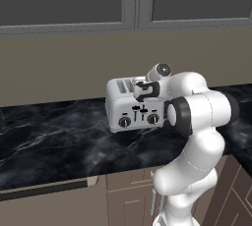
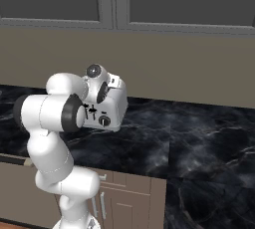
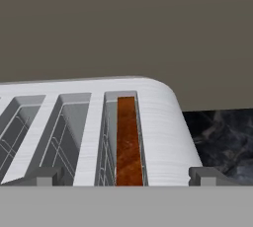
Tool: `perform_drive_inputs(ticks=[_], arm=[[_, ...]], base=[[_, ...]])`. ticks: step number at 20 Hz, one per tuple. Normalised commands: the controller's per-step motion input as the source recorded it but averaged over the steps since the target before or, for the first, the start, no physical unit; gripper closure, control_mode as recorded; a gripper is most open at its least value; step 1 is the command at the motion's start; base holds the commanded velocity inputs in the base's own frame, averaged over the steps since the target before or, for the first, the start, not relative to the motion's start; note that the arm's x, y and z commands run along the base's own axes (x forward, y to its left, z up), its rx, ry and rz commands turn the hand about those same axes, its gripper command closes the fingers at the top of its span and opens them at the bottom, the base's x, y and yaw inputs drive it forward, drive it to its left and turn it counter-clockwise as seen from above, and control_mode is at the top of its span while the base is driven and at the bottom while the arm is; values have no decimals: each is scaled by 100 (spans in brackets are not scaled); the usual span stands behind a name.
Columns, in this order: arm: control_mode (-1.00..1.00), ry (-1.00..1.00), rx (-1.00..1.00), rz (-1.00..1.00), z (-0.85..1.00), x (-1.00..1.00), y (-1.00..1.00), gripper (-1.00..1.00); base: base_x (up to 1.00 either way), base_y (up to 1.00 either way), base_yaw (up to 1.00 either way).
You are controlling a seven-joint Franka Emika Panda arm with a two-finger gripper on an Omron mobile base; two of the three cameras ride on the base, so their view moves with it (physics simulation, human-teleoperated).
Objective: Start the toaster. Once the lever pops up, take the bread to the plate on the dining counter.
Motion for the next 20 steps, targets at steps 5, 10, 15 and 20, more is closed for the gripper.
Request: perform_drive_inputs(ticks=[5, 10, 15, 20], arm=[[-100, 0, 0, 0, 0, 0, 0, -100], [-100, 0, 0, 0, 0, 0, 0, -100], [-100, 0, 0, 0, 0, 0, 0, -100], [-100, 0, 0, 0, 0, 1, 0, -100]], base=[[0, 0, 0], [0, 0, 0], [0, 0, 0], [0, 0, 0]])
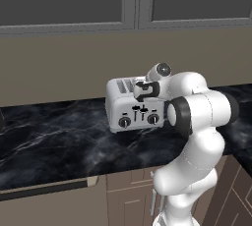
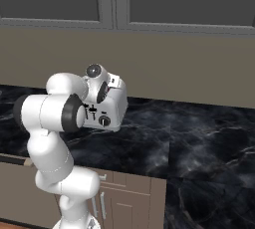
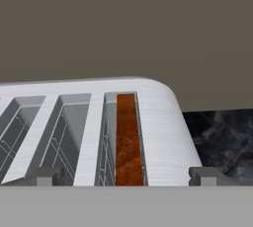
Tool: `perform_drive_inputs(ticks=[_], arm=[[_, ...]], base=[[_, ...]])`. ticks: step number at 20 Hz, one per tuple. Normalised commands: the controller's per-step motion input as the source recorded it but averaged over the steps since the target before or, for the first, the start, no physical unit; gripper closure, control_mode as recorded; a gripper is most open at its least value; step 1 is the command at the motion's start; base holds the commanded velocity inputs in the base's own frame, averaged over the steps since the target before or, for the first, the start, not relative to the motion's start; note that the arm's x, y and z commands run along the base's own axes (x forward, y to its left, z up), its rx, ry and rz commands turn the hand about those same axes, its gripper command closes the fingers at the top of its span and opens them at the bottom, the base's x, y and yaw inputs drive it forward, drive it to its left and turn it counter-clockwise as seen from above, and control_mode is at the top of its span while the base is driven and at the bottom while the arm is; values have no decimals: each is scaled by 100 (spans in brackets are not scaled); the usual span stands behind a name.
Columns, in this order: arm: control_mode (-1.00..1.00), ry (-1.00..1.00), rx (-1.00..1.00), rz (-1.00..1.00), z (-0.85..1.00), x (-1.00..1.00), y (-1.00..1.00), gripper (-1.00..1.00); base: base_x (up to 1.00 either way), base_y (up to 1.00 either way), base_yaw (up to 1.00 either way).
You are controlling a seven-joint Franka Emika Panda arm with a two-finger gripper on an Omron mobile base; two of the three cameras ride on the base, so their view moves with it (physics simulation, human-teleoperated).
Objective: Start the toaster. Once the lever pops up, take the bread to the plate on the dining counter.
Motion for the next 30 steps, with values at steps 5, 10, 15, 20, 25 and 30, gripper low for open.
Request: perform_drive_inputs(ticks=[5, 10, 15, 20, 25, 30], arm=[[-100, 0, 0, 0, 0, 2, 0, -100], [-100, 0, 0, 0, 0, 1, 0, -100], [-100, 0, 0, 0, 0, 0, 0, -100], [-100, 0, 0, 0, -1, 0, 0, 100], [-100, 0, 0, 0, 0, 0, 0, 100], [-100, 0, 0, 0, 0, 0, 0, 100]], base=[[0, 0, 0], [0, 0, 0], [0, 0, 0], [0, 0, 0], [0, 0, 0], [0, 0, 0]])
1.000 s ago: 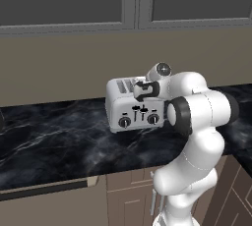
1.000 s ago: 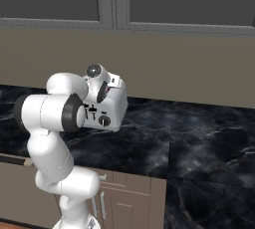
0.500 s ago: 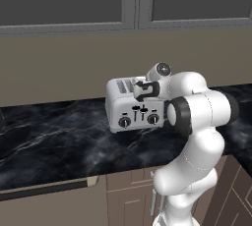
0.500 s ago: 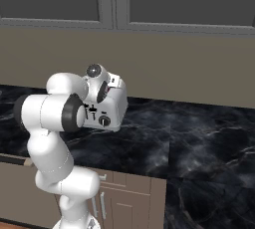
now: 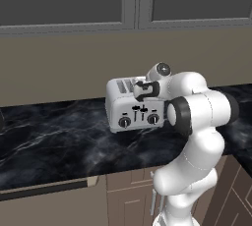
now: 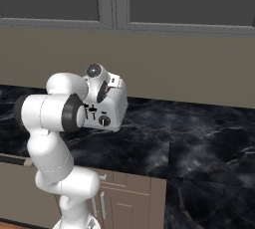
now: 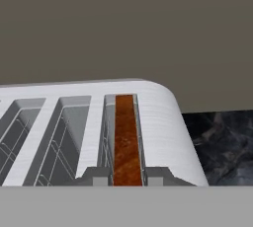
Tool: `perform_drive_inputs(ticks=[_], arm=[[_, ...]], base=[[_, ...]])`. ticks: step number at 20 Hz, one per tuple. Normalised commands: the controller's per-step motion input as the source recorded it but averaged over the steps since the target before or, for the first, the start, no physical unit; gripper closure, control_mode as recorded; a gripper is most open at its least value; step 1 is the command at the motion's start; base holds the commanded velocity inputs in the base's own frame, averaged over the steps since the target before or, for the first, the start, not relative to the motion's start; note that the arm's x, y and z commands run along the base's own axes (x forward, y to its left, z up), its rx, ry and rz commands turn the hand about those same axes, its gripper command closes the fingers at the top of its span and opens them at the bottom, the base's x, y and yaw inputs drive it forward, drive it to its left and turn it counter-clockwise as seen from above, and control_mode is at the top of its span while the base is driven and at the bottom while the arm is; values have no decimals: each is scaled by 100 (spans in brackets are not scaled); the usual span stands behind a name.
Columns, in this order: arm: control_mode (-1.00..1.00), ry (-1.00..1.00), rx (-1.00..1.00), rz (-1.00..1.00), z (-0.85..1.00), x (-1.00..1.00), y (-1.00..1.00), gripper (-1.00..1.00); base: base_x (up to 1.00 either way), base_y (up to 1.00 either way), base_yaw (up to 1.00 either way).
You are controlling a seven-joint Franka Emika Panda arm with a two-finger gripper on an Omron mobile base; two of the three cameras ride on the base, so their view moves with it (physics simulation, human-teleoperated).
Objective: Start the toaster. Once the lever pops up, take the bread to the plate on the dining counter.
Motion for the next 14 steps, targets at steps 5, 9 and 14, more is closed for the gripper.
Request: perform_drive_inputs(ticks=[5, 9, 14], arm=[[-100, 1, 0, 0, 0, 0, 0, 100], [-100, 0, 0, 0, 3, -4, 0, 100], [-100, -2, 1, 0, 20, -24, -2, 100]], base=[[0, 0, 0], [0, 0, 0], [0, 0, 0]])
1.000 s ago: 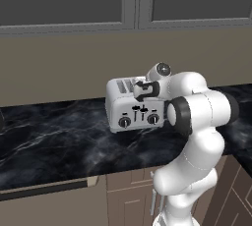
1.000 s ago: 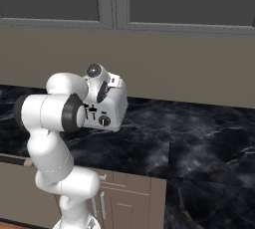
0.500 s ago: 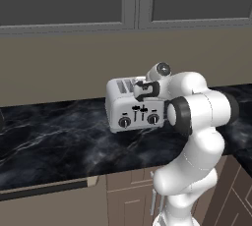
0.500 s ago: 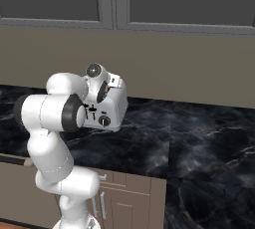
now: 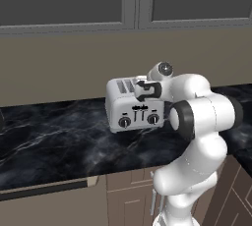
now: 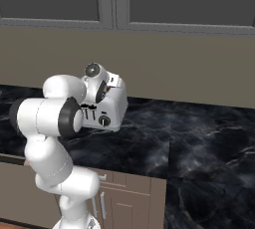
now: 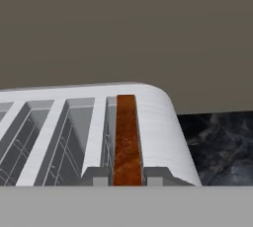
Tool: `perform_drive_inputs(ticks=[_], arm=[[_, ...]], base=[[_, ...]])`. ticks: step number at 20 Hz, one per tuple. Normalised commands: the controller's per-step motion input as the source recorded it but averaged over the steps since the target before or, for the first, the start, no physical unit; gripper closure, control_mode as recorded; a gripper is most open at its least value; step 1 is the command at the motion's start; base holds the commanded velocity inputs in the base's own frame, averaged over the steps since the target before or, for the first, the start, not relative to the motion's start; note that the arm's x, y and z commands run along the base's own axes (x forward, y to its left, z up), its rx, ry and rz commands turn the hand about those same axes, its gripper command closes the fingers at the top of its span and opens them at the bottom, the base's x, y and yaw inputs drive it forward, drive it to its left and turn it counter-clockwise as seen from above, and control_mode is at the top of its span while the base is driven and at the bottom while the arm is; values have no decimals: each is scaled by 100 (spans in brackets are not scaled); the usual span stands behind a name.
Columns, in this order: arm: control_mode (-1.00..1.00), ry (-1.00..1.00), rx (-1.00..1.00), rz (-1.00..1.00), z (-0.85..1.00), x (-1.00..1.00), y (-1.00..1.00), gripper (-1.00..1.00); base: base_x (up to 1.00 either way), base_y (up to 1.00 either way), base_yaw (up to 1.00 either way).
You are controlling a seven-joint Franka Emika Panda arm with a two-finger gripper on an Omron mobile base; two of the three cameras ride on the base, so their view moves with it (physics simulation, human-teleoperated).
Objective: Start the toaster. Once the lever pops up, take the bread to the plate on the dining counter.
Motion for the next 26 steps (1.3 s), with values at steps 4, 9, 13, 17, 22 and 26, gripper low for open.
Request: perform_drive_inputs(ticks=[4, 9, 13, 17, 22, 26], arm=[[-100, 0, 0, 0, 11, -12, 0, 100], [-100, 0, 0, 0, 8, 0, 0, 100], [-100, 0, 0, 0, 28, 0, 0, 100], [-100, 0, 0, 0, 34, -5, -2, 100], [-100, 0, 0, 0, 39, -10, -2, 100], [-100, 0, 0, 0, 37, -9, -1, 100]], base=[[0, 0, 0], [0, 0, 0], [0, 0, 0], [0, 0, 0], [0, 0, 0], [0, 0, 0]])
